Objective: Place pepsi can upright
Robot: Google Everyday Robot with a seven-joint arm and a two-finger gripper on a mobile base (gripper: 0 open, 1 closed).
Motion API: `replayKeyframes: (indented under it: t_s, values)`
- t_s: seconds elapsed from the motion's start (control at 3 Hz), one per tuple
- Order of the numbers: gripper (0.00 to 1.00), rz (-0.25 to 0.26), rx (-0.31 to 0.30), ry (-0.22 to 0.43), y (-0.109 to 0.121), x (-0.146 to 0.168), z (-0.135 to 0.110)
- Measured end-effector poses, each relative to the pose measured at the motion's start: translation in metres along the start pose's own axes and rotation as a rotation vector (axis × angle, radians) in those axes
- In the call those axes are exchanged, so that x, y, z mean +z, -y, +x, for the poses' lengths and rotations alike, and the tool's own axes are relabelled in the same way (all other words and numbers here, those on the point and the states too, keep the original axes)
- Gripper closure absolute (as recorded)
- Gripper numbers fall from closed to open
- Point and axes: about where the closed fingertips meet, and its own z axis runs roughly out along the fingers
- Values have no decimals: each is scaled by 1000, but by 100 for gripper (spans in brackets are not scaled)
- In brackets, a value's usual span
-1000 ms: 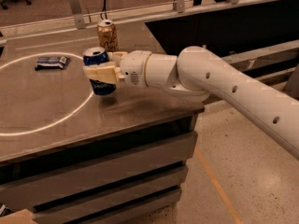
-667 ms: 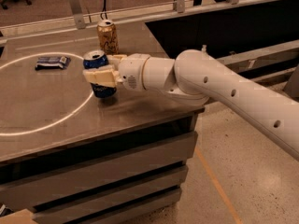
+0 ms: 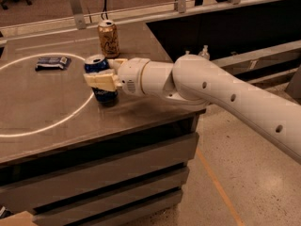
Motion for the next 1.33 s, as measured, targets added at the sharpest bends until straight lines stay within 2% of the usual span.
replayKeyframes:
  t_s: [1.0,1.33]
  values:
    - [13,-1,38,-31,-9,-5,16]
    - [0,-5,35,-57,-10,-13,21]
